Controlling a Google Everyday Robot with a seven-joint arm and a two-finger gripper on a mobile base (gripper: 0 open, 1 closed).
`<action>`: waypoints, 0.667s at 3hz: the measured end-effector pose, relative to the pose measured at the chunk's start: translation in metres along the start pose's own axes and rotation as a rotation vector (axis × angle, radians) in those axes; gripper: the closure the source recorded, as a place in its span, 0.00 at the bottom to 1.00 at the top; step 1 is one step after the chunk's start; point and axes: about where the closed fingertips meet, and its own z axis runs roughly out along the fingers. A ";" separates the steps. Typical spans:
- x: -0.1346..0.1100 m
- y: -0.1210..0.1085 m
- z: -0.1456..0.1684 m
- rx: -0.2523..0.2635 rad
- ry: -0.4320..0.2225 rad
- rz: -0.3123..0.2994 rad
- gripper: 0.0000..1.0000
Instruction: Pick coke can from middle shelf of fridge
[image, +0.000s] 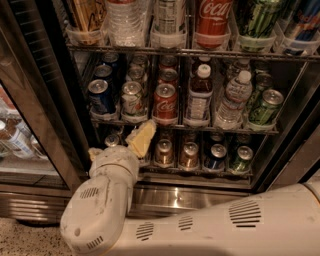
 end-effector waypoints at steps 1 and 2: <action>0.027 -0.051 -0.006 0.165 0.043 0.035 0.00; 0.034 -0.068 -0.008 0.229 0.070 -0.003 0.00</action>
Offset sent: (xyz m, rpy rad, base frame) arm -0.0033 -0.0509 -0.0011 -0.0065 -0.0297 -0.1487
